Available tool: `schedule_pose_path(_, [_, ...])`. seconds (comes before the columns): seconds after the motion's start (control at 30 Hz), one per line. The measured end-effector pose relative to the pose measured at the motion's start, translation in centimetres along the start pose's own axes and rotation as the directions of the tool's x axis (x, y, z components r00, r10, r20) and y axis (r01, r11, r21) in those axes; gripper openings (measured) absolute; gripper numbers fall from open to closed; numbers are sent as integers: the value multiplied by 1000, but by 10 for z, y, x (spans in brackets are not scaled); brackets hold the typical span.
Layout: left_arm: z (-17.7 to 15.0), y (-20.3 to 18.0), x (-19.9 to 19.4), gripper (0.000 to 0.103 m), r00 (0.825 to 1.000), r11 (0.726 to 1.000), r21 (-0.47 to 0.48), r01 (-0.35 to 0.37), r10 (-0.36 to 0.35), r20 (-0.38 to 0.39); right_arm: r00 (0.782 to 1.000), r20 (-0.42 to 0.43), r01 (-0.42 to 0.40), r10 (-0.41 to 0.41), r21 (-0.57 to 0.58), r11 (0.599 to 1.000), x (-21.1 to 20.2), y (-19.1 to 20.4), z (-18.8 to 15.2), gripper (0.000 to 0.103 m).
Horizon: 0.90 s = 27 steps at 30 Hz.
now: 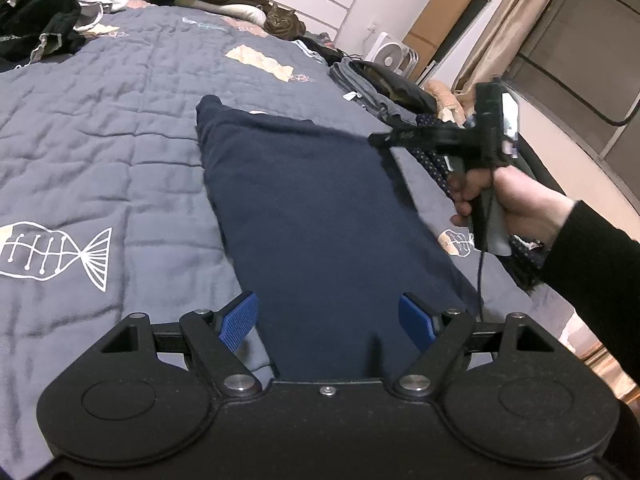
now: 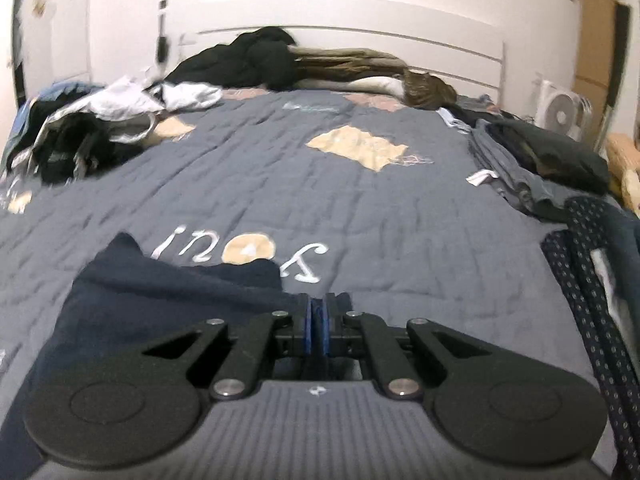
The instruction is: Fold clothes
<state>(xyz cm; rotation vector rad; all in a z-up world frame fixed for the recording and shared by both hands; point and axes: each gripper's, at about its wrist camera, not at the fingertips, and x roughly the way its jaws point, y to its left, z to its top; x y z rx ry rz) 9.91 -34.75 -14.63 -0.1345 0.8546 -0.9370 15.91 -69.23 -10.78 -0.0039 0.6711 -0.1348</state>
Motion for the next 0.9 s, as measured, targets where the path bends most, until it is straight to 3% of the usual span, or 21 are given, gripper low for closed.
schedule_pose_path(0.23, [0, 1, 0, 76, 1000, 1000, -4, -2, 2, -4, 999, -44, -4, 2, -39, 999, 23, 4, 0, 11])
schedule_pose_path(0.3, [1, 1, 0, 76, 1000, 1000, -10, -1, 1, -1, 999, -37, -18, 17, -33, 999, 24, 5, 8, 16])
schedule_pose_path(0.37, [1, 1, 0, 76, 1000, 1000, -12, 2, -2, -1, 999, -31, -32, 31, -27, 999, 24, 7, 16, 31])
schedule_pose_path(0.43, [1, 1, 0, 76, 1000, 1000, -10, 1, -1, -2, 999, -24, -46, 46, -22, 999, 25, 9, 24, 36])
schedule_pose_path(0.63, [2, 6, 1, 76, 1000, 1000, -21, -5, 5, -6, 988, -151, -47, 39, -50, 998, 71, 23, 30, 37])
schedule_pose_path(0.7, [3, 8, 1, 76, 1000, 1000, -29, -10, 10, -6, 986, -160, -53, 51, -6, 999, 77, 21, 27, 36])
schedule_pose_path(0.8, [4, 10, -1, 76, 1000, 999, -41, -12, 12, -2, 982, -180, -58, 64, 41, 997, 79, 20, 25, 5])
schedule_pose_path(0.9, [6, 10, -4, 76, 1000, 999, -44, -11, 11, 9, 987, -153, -40, 50, 65, 997, 71, 15, 28, 1])
